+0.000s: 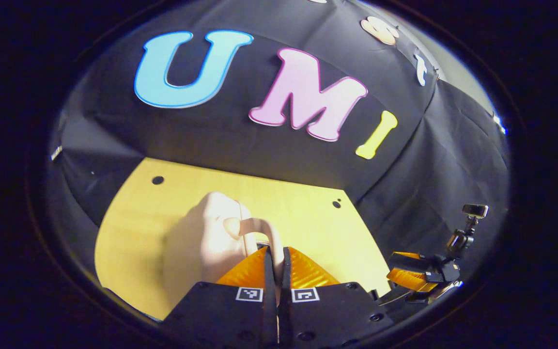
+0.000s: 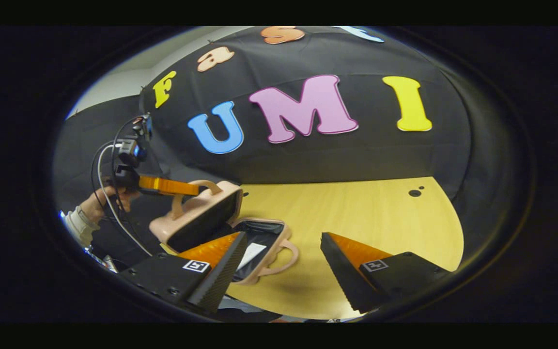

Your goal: First open the suitcase, pack the skin care products into it, and then close the suitcase.

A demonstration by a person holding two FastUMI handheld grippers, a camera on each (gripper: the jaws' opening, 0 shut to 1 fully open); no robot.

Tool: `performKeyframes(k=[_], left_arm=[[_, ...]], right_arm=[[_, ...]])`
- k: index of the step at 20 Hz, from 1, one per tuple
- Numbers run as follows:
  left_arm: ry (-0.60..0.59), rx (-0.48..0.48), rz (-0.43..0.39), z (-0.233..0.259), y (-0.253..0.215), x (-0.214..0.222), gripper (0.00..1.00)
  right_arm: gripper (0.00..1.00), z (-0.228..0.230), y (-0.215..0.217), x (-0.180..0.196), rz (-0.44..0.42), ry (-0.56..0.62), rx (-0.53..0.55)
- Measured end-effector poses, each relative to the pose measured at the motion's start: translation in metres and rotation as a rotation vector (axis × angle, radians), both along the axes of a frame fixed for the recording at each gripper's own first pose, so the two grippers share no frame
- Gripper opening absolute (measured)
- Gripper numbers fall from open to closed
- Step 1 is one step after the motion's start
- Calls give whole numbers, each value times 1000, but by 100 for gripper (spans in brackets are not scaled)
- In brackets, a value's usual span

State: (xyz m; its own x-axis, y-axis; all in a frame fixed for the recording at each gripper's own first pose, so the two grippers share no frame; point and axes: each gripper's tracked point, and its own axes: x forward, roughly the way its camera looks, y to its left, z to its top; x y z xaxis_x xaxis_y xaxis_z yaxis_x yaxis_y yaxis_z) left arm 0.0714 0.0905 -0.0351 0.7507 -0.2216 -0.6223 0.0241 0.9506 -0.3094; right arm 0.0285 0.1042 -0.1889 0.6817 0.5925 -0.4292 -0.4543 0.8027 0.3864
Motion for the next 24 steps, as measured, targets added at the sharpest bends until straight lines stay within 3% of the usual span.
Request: performKeyframes(k=[3,8,9,12,15,16,18,24], left_arm=[[71,-8,-62,-76,-51,13,7],[215,25,-80,-178,-97,9,7],[221,13,-83,-191,-102,9,8],[222,122,-42,-205,-100,13,16],[135,152,67,-177,-104,19,48],[101,187,105,-164,-97,17,70],[36,252,181,-134,-86,8,91],[-230,287,288,-23,-104,-51,94]], right_arm=[[97,-6,-41,-2,-38,3,-35],[97,-8,-99,-7,-102,-2,-56],[97,-10,-110,-10,-102,-2,-64],[97,-15,-136,-15,-96,-16,-77],[97,-26,-146,-23,-59,-25,-71],[97,-30,-146,-25,-42,-25,-72],[97,-33,-143,-29,-14,-33,-74],[97,18,-146,-31,-60,-201,-102]])
